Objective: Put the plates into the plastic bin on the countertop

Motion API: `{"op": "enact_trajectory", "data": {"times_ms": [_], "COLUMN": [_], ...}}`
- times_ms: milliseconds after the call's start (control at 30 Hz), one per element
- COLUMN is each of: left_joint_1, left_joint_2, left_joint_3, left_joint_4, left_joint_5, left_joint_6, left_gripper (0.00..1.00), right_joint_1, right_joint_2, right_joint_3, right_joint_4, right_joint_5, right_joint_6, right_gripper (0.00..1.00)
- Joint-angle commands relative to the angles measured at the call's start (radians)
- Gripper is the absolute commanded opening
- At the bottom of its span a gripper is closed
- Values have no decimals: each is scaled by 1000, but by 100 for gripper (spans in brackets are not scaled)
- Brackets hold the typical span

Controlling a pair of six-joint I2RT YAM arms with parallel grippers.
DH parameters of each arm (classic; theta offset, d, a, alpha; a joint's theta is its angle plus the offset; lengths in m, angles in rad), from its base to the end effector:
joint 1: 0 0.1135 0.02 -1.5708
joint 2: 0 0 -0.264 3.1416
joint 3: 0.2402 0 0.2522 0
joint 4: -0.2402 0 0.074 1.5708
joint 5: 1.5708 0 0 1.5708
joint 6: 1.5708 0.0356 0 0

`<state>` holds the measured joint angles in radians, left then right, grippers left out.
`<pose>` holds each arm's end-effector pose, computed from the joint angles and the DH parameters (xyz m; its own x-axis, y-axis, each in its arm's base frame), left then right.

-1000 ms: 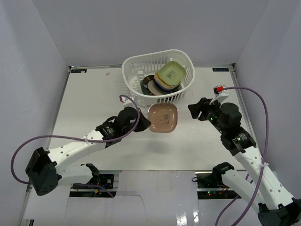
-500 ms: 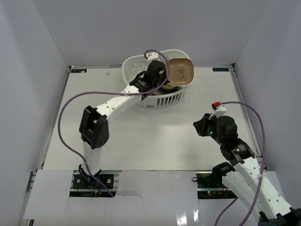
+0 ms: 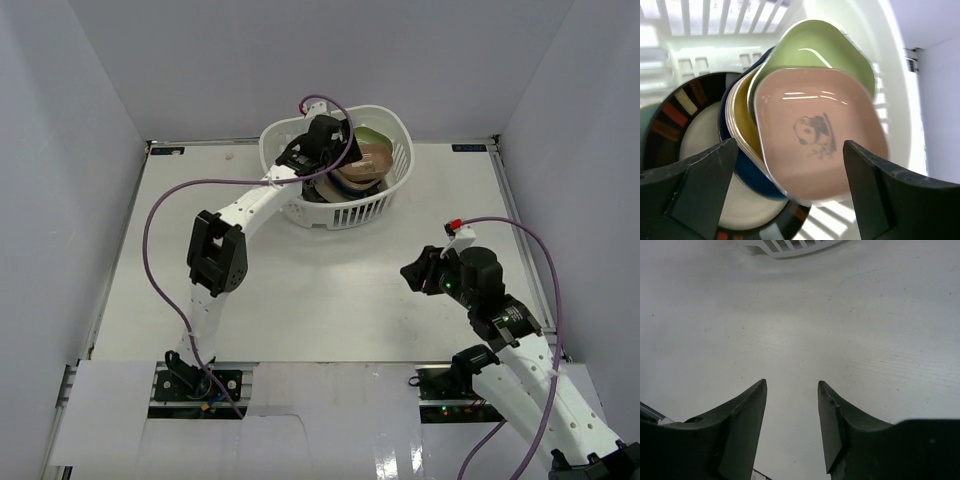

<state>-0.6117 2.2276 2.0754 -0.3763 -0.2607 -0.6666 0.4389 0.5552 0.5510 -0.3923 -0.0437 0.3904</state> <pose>0.4359 -0.2946 0.2901 -0.5548 -0.3406 -0.7591 0.0376 0.9012 -0.4318 0.1278 0.0617 0.2693 -0.4987 0.1859 -0.8466 -0.2933 0.8829 0.3666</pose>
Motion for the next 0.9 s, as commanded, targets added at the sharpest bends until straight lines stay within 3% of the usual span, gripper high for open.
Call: {"op": "enact_trajectory", "data": {"times_ms": [0, 167, 267, 300, 333, 400, 433, 600, 733, 867], "left_joint_1": [-5, -6, -8, -8, -10, -10, -10, -10, -10, -8], "left_joint_2": [-225, -552, -767, -823, -886, -1075, -1136, -1519, -1721, -1794], "left_joint_3": [-93, -308, -506, -565, -692, -814, -922, -1149, -1282, -1357], "left_joint_4": [59, 137, 132, 131, 123, 105, 76, -38, -76, -81], "left_joint_5": [49, 98, 121, 133, 149, 173, 182, 236, 215, 254], "left_joint_6": [59, 133, 182, 193, 217, 216, 205, 168, 130, 130], "left_gripper": [98, 98, 98, 98, 98, 98, 98, 98, 98, 98], "right_joint_1": [3, 4, 4, 4, 4, 6, 6, 7, 6, 6], "right_joint_2": [25, 64, 83, 87, 92, 97, 92, 49, -26, -72], "right_joint_3": [17, 50, 84, 93, 105, 157, 176, 283, 267, 202], "right_joint_4": [62, 81, 81, 82, 79, 61, 49, -19, 12, 55], "right_joint_5": [-33, -36, -31, -33, -33, -22, -6, 112, 143, 107], "right_joint_6": [-5, -10, -24, -28, -36, -42, -53, -91, -67, -21], "right_gripper": [52, 62, 77, 91, 98, 90, 90, 90, 90, 90]}}
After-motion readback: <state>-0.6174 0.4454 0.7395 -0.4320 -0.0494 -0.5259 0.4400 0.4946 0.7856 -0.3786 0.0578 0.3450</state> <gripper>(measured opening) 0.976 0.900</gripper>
